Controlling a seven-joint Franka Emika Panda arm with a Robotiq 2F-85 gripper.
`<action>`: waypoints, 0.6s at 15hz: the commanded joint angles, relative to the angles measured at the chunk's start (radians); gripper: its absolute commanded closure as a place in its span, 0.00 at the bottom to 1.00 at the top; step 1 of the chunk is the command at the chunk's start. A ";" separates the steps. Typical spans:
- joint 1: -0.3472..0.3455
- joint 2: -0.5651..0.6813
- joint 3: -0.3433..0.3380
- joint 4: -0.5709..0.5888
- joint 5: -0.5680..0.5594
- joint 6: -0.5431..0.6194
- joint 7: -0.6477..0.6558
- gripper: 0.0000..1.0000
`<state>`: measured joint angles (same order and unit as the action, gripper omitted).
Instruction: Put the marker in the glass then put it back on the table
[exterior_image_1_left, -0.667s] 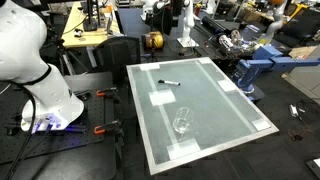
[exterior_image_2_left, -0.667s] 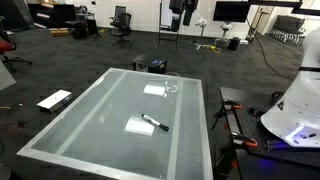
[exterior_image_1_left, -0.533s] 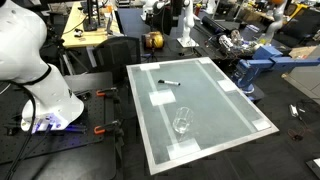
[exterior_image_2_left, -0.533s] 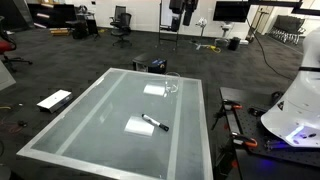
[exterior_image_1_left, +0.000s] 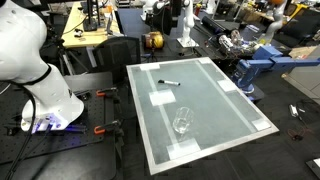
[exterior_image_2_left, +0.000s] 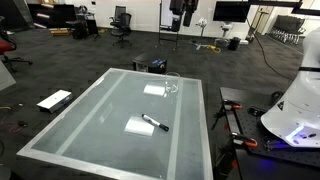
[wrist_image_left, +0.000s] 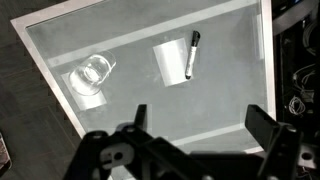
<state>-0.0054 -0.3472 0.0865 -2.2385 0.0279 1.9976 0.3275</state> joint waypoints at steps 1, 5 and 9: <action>0.009 -0.016 0.028 -0.061 0.004 0.058 0.066 0.00; 0.022 0.000 0.085 -0.155 0.003 0.189 0.191 0.00; 0.032 0.036 0.150 -0.260 -0.010 0.379 0.328 0.00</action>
<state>0.0203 -0.3324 0.2004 -2.4301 0.0279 2.2512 0.5593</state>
